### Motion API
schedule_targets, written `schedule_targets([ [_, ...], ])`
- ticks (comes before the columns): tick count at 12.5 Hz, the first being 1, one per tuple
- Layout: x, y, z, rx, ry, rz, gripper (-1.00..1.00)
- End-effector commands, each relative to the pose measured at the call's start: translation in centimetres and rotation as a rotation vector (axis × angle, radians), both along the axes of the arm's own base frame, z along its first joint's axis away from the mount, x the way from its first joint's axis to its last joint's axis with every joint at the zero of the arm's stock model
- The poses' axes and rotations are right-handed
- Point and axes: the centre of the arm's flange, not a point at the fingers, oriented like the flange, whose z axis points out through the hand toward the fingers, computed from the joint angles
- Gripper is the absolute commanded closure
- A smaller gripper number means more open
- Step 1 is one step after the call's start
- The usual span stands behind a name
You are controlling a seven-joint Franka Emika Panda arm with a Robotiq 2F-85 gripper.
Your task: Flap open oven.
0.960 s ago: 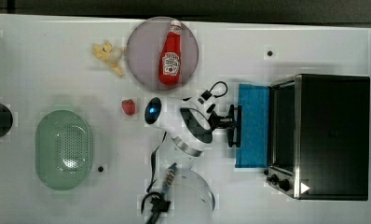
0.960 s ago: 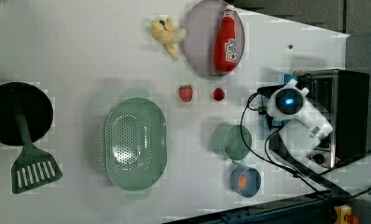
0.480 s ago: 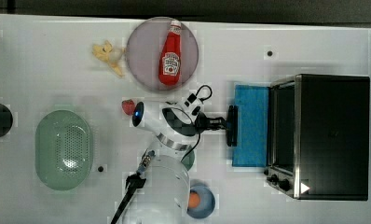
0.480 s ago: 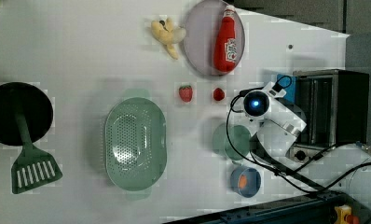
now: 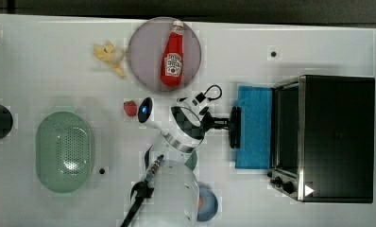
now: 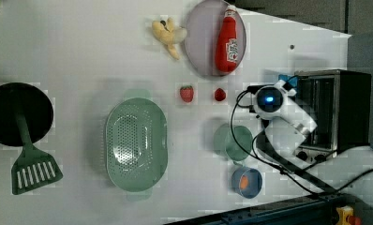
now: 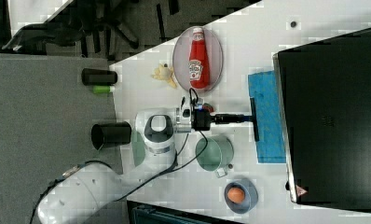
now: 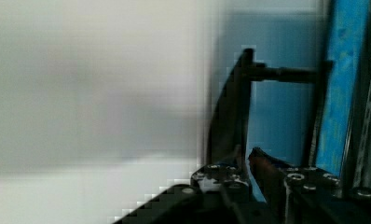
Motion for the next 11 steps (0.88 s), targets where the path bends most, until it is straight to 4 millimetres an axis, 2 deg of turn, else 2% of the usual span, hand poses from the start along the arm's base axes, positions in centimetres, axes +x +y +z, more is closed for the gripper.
schedule_targets([
  [1,4.6,1.9,11.0,0.157,-0.28,-0.157,0.65],
  [5,5.0,1.5,21.0,0.382,-0.421,-0.464,0.65],
  [9,3.7,1.0,29.7,0.582,-0.485,-0.68,0.65],
  [11,2.8,1.1,33.7,0.673,-0.522,-0.734,0.65],
])
